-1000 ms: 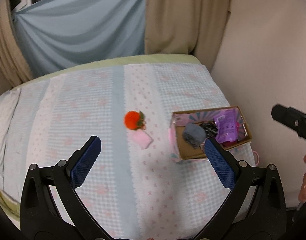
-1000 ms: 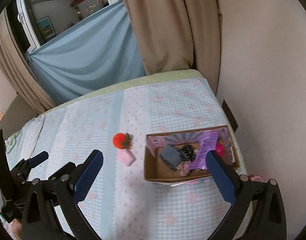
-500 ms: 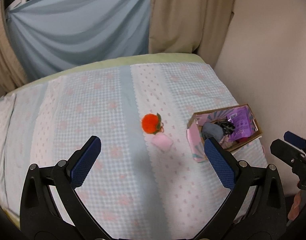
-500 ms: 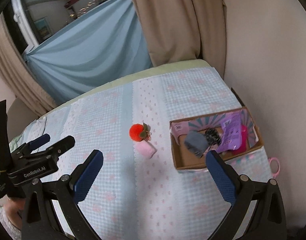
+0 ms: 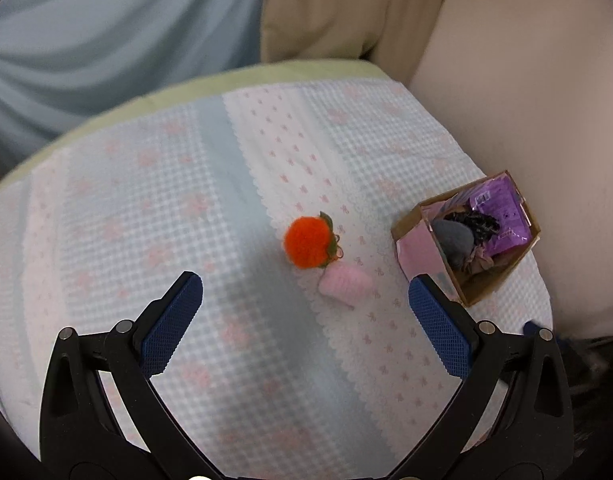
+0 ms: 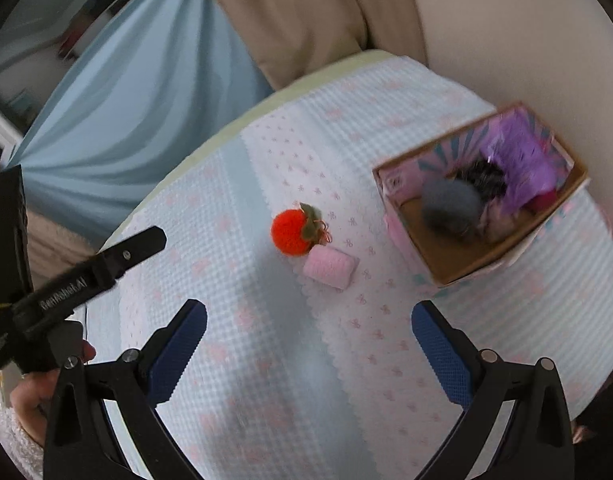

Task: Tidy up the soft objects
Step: 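Withdraw both tools from the box toward the orange pompom and pink wristband, then grasp the orange pompom with the left tool while the right tool grasps the pink fuzzy wristband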

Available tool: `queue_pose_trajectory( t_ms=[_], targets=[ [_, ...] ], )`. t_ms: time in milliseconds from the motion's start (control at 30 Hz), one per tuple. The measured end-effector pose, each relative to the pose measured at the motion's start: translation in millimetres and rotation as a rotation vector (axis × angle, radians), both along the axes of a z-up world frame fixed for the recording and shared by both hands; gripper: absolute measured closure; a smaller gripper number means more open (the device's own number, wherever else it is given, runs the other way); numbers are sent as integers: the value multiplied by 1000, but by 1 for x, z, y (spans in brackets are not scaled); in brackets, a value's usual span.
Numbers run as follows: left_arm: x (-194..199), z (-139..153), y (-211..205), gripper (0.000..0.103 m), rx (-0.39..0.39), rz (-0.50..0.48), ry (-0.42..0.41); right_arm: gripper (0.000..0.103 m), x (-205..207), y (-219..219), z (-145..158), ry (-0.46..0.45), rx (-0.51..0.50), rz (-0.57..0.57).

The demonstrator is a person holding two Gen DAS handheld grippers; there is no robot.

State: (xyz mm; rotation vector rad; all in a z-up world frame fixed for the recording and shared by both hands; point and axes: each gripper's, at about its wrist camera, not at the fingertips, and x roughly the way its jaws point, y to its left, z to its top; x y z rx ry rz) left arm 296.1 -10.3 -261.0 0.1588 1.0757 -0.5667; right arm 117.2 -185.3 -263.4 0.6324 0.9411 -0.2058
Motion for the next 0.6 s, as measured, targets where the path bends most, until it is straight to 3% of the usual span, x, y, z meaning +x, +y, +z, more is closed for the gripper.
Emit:
queue_pose_trajectory(
  t_ms=[367, 600],
  targets=[
    [77, -102, -60, 0, 32, -103, 199, 1, 67, 20, -111, 104, 20, -118],
    [99, -167, -89, 0, 89, -133, 269, 1, 98, 18, -155, 147, 61, -151]
  ],
)
